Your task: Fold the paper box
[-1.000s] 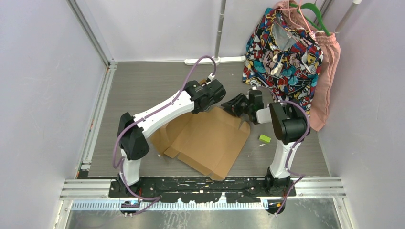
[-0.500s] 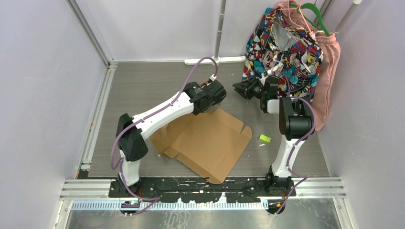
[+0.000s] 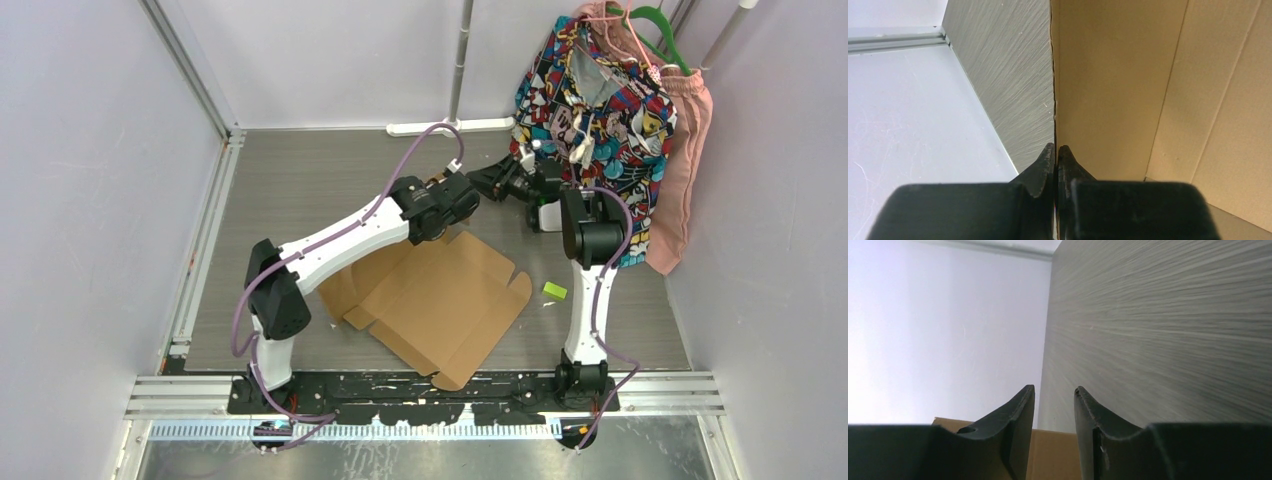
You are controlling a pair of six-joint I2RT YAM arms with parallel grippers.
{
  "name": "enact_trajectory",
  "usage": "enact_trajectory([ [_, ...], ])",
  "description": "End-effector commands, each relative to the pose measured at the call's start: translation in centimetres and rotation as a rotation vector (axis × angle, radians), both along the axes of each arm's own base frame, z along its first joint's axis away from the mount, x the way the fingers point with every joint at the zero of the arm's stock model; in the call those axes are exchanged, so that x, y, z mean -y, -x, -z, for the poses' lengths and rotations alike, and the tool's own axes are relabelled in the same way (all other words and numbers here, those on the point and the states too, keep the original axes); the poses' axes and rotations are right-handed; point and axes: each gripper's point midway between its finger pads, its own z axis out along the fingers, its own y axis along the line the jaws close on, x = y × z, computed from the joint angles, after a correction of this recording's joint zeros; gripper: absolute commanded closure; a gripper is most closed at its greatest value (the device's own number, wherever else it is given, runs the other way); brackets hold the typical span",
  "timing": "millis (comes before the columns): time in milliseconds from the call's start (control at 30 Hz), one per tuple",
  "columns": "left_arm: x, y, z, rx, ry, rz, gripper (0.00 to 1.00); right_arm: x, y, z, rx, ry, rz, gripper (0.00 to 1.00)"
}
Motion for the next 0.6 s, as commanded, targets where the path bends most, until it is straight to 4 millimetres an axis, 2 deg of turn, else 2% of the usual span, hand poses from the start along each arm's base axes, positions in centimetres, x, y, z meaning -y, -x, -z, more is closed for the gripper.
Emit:
enact_trajectory([
  [0, 0.8, -0.6, -0.3, 0.048, 0.012, -0.002, 1.00, -3.2, 1.7, -4.5, 0.195, -0.015, -0.123, 0.60],
  [133, 0.3, -0.7, -0.6, 0.085, -0.034, -0.011, 1.00, -3.8, 2.3, -4.2, 0.189, -0.018, -0.130, 0.60],
  [300, 0.4, -0.4, -0.5, 0.117, -0.080, -0.009, 1.00, -3.7, 3.2, -3.6, 0.175, -0.023, -0.114, 0.60],
  [433, 0.8, 0.0, -0.4, 0.121, -0.076, -0.008, 0.79, -3.5, 3.7, -3.2, 0.153, -0.013, -0.105, 0.59],
  [567, 1.3, 0.5, -0.8, 0.123, -0.064, -0.004, 0.69, -3.3, 4.5, -3.0, 0.126, 0.000, -0.094, 0.56],
])
